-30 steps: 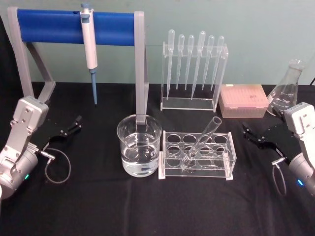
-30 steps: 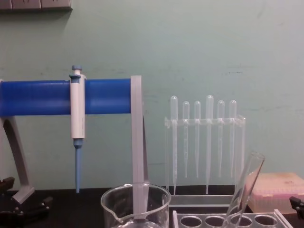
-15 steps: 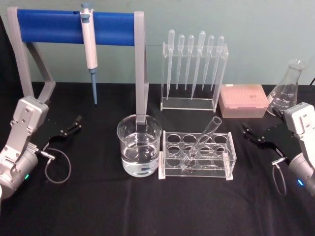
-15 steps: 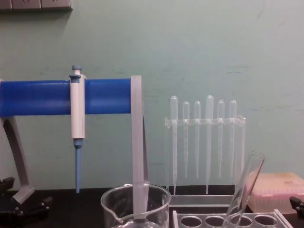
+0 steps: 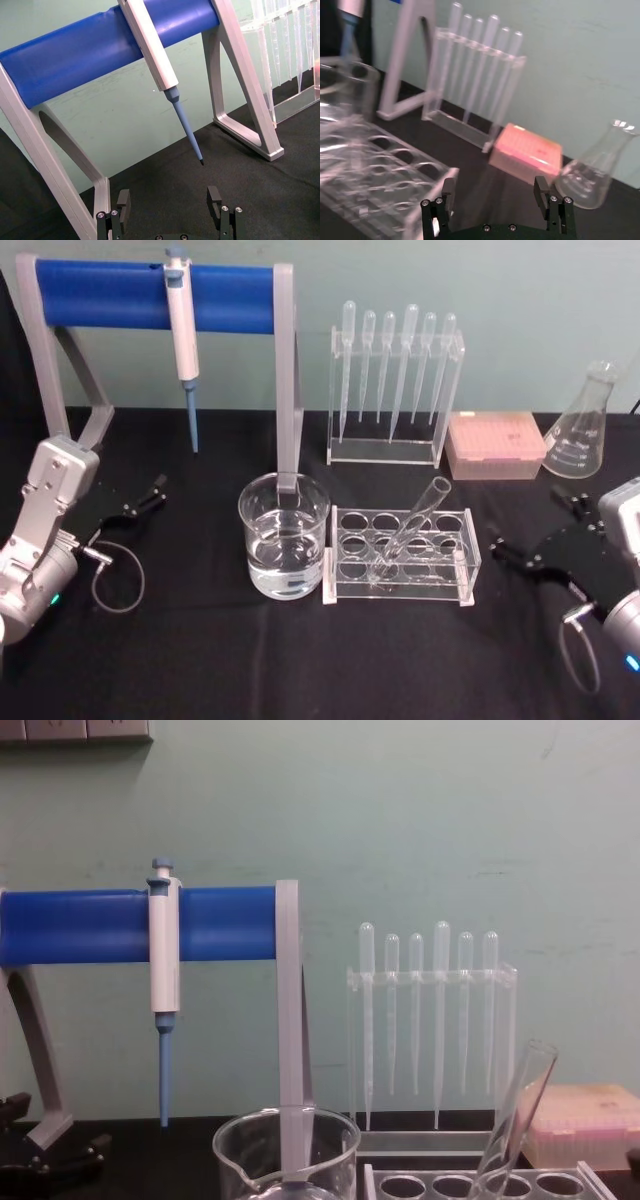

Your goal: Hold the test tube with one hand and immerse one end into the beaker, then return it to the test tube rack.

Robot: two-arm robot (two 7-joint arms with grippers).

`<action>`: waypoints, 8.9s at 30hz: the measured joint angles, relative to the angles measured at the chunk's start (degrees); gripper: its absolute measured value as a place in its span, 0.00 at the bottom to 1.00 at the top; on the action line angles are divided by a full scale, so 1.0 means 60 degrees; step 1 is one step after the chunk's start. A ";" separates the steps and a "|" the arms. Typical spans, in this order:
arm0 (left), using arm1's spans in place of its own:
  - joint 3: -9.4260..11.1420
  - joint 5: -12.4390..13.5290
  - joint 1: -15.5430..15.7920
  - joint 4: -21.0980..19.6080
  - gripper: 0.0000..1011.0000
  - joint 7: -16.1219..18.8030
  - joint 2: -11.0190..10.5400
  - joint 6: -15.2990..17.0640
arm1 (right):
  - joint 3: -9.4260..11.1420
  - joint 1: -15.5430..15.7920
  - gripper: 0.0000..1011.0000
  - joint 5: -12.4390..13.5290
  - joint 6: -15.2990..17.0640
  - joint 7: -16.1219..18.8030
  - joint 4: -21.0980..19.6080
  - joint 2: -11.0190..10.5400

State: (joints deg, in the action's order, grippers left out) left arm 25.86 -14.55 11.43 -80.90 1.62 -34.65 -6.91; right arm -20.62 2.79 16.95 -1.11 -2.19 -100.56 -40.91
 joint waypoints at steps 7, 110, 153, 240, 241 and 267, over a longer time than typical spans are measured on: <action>0.0000 0.0000 0.0000 0.0000 0.99 0.0000 0.0000 0.0000 | -0.0114 0.0122 0.99 0.0669 -0.0159 0.1091 -0.0310 0.0153; 0.0000 0.0001 0.0000 0.0000 0.99 0.0000 0.0000 0.0000 | -0.0043 -0.2883 0.22 0.2719 0.1918 0.5183 -0.0230 0.1159; 0.0000 0.0001 0.0000 0.0000 0.99 0.0000 0.0000 0.0000 | -0.0013 -0.2845 0.22 0.2674 0.1855 0.5176 -0.0189 0.1199; 0.0000 0.0001 0.0000 -0.0001 0.99 0.0000 0.0001 0.0000 | -0.2472 -0.4893 0.22 0.1593 0.0278 0.5883 0.3325 0.3358; 0.0000 0.0001 0.0000 -0.0001 0.99 0.0000 0.0001 0.0000 | -0.2475 -0.4894 0.22 0.1594 0.0278 0.5883 0.3325 0.3356; 0.0000 0.0001 0.0000 -0.0001 0.99 0.0000 0.0001 0.0000 | -0.2521 -0.4934 0.22 0.1590 0.0297 0.5878 0.3300 0.3332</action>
State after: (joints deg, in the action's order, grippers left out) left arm 25.86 -14.55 11.43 -80.90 1.62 -34.64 -6.91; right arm -35.75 -26.82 26.49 0.68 33.08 -80.76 -20.92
